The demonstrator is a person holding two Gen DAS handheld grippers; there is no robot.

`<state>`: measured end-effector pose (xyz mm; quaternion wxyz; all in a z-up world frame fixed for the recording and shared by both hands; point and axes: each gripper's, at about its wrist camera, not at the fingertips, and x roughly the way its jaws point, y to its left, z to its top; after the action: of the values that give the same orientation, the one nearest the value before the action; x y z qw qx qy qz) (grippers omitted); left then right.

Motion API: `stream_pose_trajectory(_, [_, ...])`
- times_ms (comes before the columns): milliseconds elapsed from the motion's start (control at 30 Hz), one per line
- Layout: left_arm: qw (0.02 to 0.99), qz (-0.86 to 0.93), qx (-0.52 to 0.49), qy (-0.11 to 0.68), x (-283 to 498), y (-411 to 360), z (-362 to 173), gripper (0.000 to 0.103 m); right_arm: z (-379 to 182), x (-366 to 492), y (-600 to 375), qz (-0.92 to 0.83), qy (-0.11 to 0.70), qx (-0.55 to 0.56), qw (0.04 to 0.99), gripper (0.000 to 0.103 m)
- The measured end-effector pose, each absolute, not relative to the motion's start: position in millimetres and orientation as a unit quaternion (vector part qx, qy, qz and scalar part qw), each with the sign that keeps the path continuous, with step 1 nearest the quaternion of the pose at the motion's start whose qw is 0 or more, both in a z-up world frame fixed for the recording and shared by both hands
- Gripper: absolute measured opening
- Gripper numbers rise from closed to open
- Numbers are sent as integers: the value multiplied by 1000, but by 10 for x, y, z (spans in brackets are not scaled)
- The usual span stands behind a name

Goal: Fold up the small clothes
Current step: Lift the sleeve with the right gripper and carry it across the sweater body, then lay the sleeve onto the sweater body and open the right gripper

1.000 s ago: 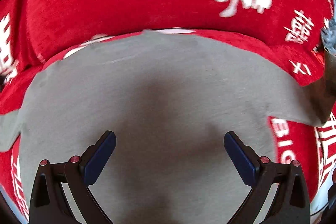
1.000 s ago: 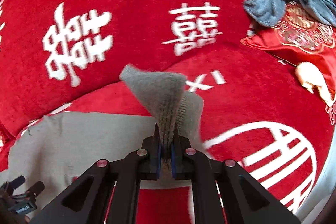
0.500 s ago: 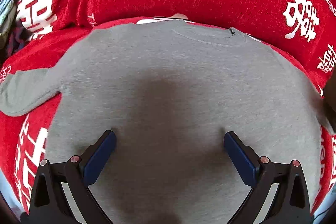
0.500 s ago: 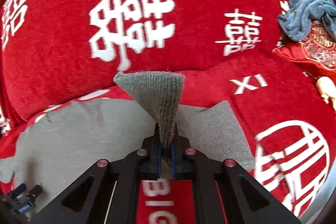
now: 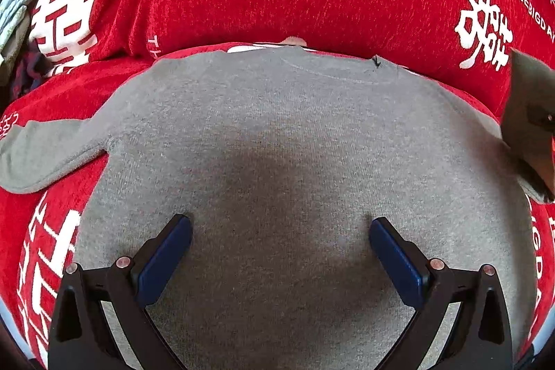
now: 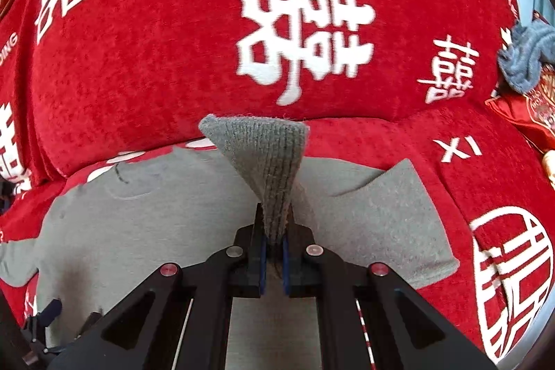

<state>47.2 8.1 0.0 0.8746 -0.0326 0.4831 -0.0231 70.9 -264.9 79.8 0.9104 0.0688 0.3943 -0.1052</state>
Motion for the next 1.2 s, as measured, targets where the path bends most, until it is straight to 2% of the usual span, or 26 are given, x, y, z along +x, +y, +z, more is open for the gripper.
stream_pose_trajectory(367, [871, -24, -25, 489, 389, 176, 46, 103, 663, 855, -1852, -65, 407, 27, 910, 7])
stream_pose_trajectory(733, [863, -1, -120, 491, 318, 947, 117, 103, 493, 967, -1211, -20, 421, 13, 907, 7])
stream_pose_trajectory(867, [870, 14, -102, 481, 248, 972, 202, 103, 457, 982, -945, -1, 424, 2, 906, 7])
stream_pose_trajectory(1200, [875, 23, -136, 464, 131, 1341, 337, 103, 356, 976, -323, 42, 430, -28, 901, 7])
